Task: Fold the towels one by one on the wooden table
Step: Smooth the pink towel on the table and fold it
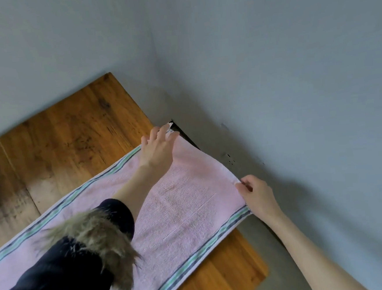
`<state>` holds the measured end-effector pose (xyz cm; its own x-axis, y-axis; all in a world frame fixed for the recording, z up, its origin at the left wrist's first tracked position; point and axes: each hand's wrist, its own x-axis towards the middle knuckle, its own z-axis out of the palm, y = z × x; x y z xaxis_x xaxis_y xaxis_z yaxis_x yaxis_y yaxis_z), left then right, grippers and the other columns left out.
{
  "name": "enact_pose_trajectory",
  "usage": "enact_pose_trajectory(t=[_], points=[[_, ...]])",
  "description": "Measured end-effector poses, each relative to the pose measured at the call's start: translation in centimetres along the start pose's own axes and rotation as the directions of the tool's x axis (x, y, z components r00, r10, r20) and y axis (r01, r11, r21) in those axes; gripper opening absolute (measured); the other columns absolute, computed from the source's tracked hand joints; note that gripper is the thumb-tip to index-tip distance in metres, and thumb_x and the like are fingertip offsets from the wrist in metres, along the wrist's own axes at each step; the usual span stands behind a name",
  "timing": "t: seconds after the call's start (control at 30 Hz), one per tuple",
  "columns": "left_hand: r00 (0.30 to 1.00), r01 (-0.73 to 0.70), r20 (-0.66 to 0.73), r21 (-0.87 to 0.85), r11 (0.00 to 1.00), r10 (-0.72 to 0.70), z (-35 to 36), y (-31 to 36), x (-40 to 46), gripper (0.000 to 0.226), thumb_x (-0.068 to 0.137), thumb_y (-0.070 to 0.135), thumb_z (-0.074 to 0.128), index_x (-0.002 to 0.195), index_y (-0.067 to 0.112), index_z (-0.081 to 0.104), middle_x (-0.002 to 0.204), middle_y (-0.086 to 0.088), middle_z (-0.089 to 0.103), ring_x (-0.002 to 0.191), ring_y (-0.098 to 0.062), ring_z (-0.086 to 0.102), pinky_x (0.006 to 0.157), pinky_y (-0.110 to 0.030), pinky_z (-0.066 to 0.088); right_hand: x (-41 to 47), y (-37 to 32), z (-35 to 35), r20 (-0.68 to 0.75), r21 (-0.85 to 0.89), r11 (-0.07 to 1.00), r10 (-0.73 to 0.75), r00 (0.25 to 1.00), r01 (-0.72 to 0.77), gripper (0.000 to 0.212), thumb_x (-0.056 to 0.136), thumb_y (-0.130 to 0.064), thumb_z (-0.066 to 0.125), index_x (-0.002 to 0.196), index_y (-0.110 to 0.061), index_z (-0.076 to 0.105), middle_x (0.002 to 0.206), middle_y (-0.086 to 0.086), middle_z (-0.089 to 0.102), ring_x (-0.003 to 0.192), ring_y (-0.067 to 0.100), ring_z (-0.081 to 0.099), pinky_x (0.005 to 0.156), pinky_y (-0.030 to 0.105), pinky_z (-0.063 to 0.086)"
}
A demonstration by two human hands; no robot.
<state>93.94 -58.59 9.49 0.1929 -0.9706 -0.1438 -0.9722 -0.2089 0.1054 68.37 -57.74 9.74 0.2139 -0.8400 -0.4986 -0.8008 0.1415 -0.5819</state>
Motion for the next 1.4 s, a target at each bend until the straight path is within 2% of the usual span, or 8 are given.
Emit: enact_pose_trajectory(t=[0.17,0.33,0.57,0.67,0.8,1.0,1.23,1.4], points=[[0.959,-0.213,0.202,0.061,0.975,0.197,0.2,0.2,2.5,0.079,0.082,-0.012,0.042,0.144,0.034,0.026,0.158,0.0,0.006,0.144,-0.031,-0.005,0.112,-0.054,0.012,-1.4,-0.4,-0.5,-0.028,0.071,0.993,-0.093,0.995,0.095,0.012,0.094,-0.025,0.051,0.087,-0.018,0.058,0.074,-0.008,0.056,0.068,0.003,0.052,0.055,0.007,0.035],[0.933,-0.271,0.275,0.114,0.956,0.232,0.5,0.1,2.8,0.049,0.087,0.002,0.052,0.125,0.033,0.048,0.157,0.0,0.013,0.144,-0.032,-0.009,0.112,-0.055,0.006,-2.0,-0.9,-1.1,0.007,0.114,0.99,-0.087,0.996,0.086,0.007,0.092,-0.025,0.055,0.087,-0.021,0.058,0.074,-0.008,0.057,0.067,0.004,0.052,0.055,0.008,0.038],[0.943,-0.278,0.214,0.08,0.957,0.256,-1.1,-1.1,3.6,0.013,0.093,0.025,0.052,0.105,0.021,0.057,0.147,0.0,0.036,0.143,-0.024,0.01,0.111,-0.048,0.012,-2.0,-0.3,-1.6,0.133,0.066,0.998,0.016,0.991,-0.025,0.012,0.092,-0.02,0.055,0.102,-0.017,0.061,0.091,-0.006,0.061,0.077,0.004,0.056,0.059,0.009,0.038],[0.962,-0.233,0.138,-0.026,0.972,0.234,-1.1,-2.0,3.4,0.005,0.094,0.016,0.051,0.093,0.02,0.055,0.122,0.002,0.055,0.132,-0.02,0.031,0.107,-0.04,0.014,-1.9,0.1,-1.4,0.129,0.036,0.998,0.055,0.99,-0.06,0.008,0.094,-0.018,0.052,0.093,-0.017,0.06,0.086,-0.004,0.059,0.071,0.002,0.052,0.056,0.009,0.034],[0.974,-0.227,0.004,-0.056,0.972,0.227,-1.2,-2.9,3.2,0.024,0.09,-0.001,0.049,0.103,0.018,0.056,0.109,0.001,0.058,0.112,-0.019,0.043,0.1,-0.036,0.022,-1.5,0.4,-1.4,0.052,-0.029,0.995,0.098,0.994,-0.096,0.012,0.096,-0.023,0.049,0.086,-0.017,0.054,0.08,-0.006,0.056,0.067,0.0,0.05,0.049,0.005,0.039],[0.992,-0.106,-0.059,0.036,0.994,0.108,-2.7,-3.5,4.4,0.022,0.096,0.024,0.05,0.111,0.013,0.061,0.112,-0.004,0.06,0.109,-0.022,0.044,0.094,-0.036,0.032,-1.1,0.1,-2.4,-0.151,-0.035,0.998,0.044,0.988,-0.05,0.017,0.095,-0.026,0.051,0.081,-0.018,0.054,0.072,-0.008,0.056,0.064,0.006,0.053,0.052,0.014,0.037],[0.964,-0.028,-0.266,-0.166,0.986,-0.018,-7.6,-1.5,6.0,0.019,0.096,0.019,0.05,0.102,0.006,0.062,0.101,-0.012,0.063,0.091,-0.028,0.055,0.066,-0.032,0.04,-0.5,-2.2,-6.5,-0.384,-0.081,0.996,-0.064,0.921,0.035,0.019,0.094,-0.026,0.05,0.079,-0.014,0.054,0.066,-0.001,0.055,0.061,0.017,0.05,0.051,0.029,0.034],[0.957,-0.073,-0.289,-0.313,0.947,-0.021,-10.3,-2.4,3.6,0.022,0.095,0.006,0.043,0.104,0.003,0.063,0.106,-0.014,0.061,0.092,-0.03,0.056,0.073,-0.039,0.048,-2.8,-4.8,-6.4,-0.378,-0.042,0.985,-0.171,0.91,0.168,0.016,0.092,-0.019,0.054,0.078,-0.013,0.056,0.067,-0.001,0.055,0.059,0.013,0.047,0.052,0.024,0.035]])
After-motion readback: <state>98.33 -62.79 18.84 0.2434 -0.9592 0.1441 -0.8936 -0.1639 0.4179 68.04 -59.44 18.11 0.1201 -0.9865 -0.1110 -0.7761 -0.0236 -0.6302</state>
